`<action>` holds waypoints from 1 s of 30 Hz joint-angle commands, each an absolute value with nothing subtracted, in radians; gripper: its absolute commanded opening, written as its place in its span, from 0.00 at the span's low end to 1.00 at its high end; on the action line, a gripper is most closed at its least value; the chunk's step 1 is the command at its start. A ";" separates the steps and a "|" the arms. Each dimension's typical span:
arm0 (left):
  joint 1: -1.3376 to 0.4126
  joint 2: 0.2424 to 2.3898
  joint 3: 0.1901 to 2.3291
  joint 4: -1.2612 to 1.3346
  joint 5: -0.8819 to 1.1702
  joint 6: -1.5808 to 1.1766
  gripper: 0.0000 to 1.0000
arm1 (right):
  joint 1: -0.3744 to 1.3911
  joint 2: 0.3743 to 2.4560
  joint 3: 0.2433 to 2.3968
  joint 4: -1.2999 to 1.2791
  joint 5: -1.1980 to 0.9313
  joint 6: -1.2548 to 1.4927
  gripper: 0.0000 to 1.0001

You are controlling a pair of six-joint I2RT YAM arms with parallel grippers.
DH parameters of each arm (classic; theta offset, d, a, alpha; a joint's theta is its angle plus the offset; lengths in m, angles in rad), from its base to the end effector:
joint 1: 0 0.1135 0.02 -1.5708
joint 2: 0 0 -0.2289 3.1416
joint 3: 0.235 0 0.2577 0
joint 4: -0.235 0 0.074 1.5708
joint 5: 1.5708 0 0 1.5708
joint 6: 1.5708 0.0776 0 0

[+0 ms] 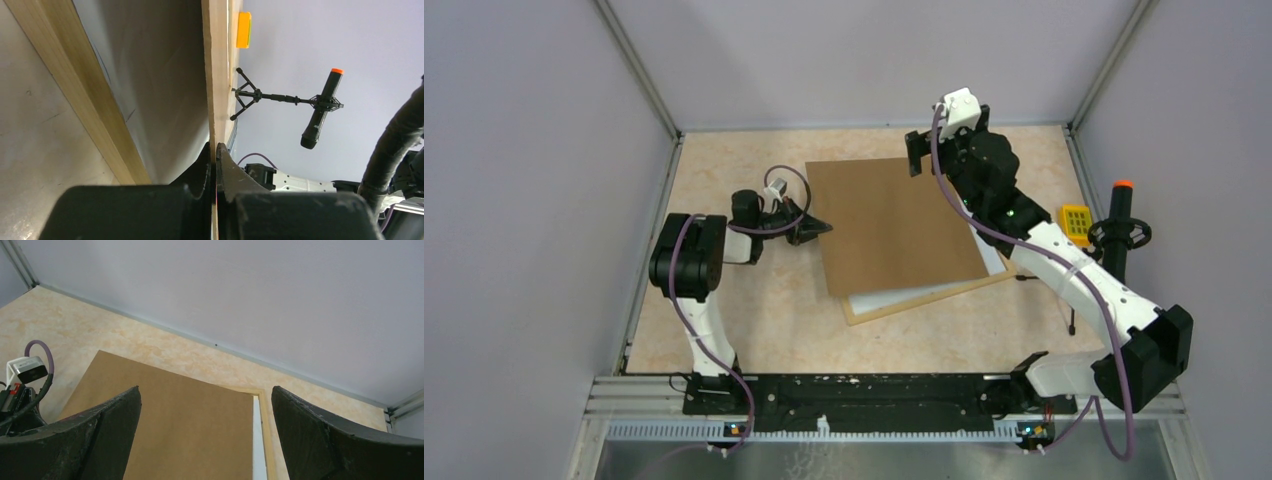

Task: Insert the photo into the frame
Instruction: Place the photo frame item in the photo frame.

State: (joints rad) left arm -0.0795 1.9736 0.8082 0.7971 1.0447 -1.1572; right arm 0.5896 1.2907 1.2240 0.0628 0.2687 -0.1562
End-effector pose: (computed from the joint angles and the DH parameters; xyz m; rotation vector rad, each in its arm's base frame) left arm 0.3626 -0.0962 0.0768 -0.3555 2.1651 -1.7688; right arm 0.3103 0.1828 0.3761 -0.3732 1.5312 0.1283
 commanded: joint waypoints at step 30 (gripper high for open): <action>-0.143 1.880 0.736 0.906 0.911 -1.134 0.00 | 0.573 1.309 1.257 0.078 0.272 -0.164 0.99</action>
State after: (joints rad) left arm -0.1284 1.8748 0.7139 0.8165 0.9253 -1.1515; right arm 0.5858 1.3048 1.2240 0.0589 0.2687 -0.1566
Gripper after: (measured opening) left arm 0.014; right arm 0.990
